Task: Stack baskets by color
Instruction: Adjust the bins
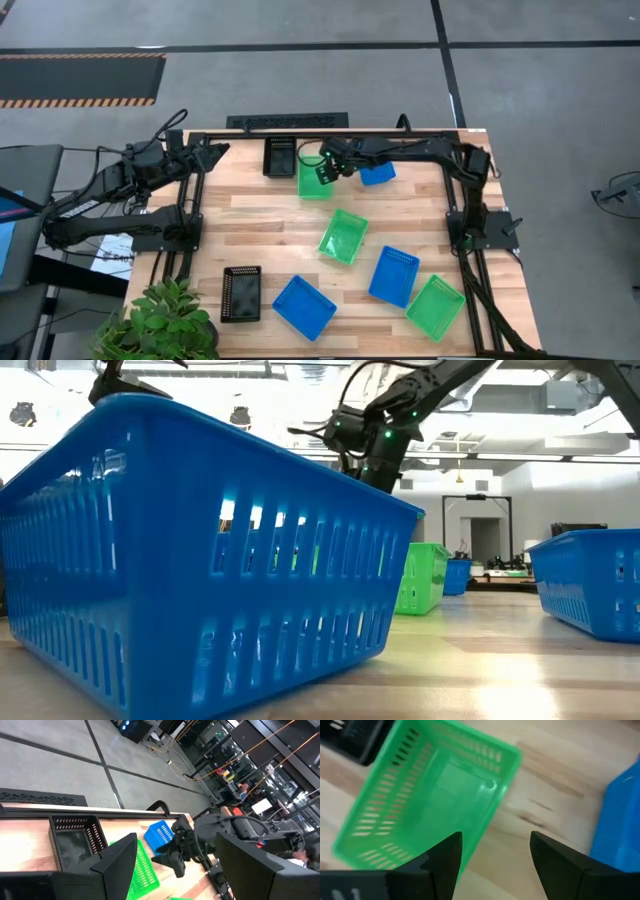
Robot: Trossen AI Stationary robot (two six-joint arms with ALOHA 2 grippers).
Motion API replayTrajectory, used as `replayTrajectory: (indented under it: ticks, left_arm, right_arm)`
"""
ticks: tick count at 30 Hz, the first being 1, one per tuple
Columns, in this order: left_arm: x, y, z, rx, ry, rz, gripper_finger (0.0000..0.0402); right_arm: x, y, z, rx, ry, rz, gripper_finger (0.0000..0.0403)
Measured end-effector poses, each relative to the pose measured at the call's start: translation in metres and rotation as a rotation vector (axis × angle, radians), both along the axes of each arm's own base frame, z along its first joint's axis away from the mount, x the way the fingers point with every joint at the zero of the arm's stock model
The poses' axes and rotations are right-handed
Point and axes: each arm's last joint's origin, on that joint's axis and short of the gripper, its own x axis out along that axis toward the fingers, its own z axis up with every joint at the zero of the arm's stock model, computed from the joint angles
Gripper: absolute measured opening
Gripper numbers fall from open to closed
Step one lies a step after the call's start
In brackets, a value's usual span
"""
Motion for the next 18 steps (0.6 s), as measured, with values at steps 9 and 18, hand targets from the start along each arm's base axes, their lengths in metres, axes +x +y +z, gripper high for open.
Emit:
replayTrajectory:
  ticks: [9, 18]
  left_arm:
    - [0.000, 0.000, 0.000, 0.000, -0.001, 0.000, 0.0256]
    - [0.000, 0.000, 0.000, -0.001, -0.001, 0.000, 0.0256]
  right_arm:
    - [-0.006, -0.013, -0.003, 0.002, 0.024, -0.021, 0.0255]
    - [-0.008, -0.014, -0.003, 0.008, 0.036, -0.026, 0.0255]
